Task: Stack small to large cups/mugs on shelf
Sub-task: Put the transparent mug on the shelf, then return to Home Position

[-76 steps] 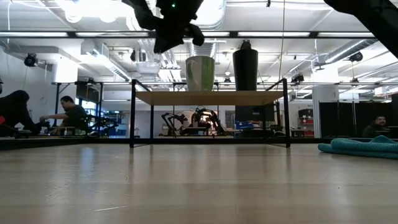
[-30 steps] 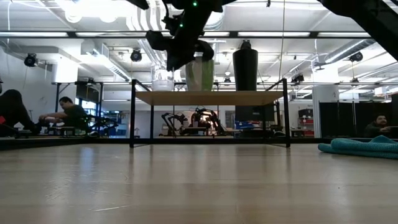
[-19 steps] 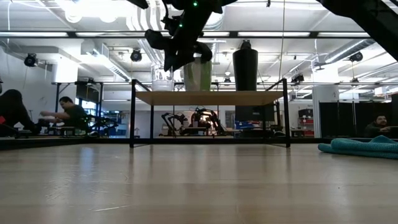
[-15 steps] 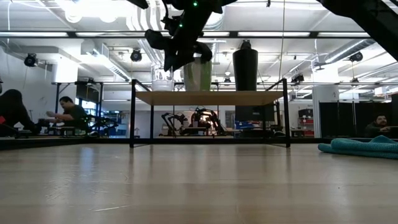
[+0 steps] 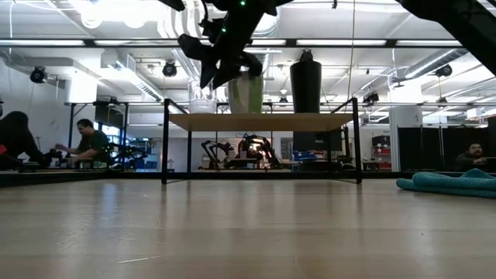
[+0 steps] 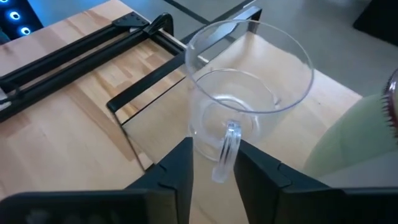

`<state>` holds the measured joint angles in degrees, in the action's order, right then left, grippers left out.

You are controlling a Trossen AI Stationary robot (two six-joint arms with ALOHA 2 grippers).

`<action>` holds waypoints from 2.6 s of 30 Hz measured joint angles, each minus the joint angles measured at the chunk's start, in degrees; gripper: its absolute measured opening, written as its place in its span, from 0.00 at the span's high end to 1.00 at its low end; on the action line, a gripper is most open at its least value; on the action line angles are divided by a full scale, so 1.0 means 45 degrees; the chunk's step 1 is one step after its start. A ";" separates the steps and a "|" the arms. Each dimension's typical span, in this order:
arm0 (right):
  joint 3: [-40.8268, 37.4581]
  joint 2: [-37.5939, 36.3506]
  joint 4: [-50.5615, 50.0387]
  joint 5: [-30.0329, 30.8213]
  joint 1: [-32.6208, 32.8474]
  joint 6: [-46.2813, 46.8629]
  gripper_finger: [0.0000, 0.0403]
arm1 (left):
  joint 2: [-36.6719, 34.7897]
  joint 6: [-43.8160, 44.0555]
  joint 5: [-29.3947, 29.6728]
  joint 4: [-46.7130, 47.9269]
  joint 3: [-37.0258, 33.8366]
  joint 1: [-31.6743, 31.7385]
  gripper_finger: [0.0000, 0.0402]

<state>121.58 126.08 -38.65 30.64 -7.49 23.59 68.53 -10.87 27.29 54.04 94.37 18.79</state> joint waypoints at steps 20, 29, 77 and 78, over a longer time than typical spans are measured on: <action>0.0805 -0.0251 -0.1072 0.0096 0.0401 -0.0248 0.74 | 0.0000 0.0000 -0.0005 -0.0001 0.0000 -0.0001 0.77; 0.2798 -0.0251 -0.3700 0.0096 0.0715 -0.0637 0.78 | 0.0019 0.0000 -0.0005 0.0000 -0.0005 -0.0001 0.77; 0.2838 -0.6122 -1.1356 0.0311 0.1366 -0.0348 0.97 | 0.0867 -0.0627 -0.1891 -0.2438 0.0771 -0.0370 0.97; 0.2841 -0.6238 -1.1378 0.0325 0.1361 -0.0439 0.98 | 0.0589 -0.0622 -0.1909 -0.2433 0.0777 -0.0370 0.98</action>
<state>134.37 98.01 -89.86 32.10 -1.37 21.62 71.18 -13.67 18.70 43.09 97.86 17.12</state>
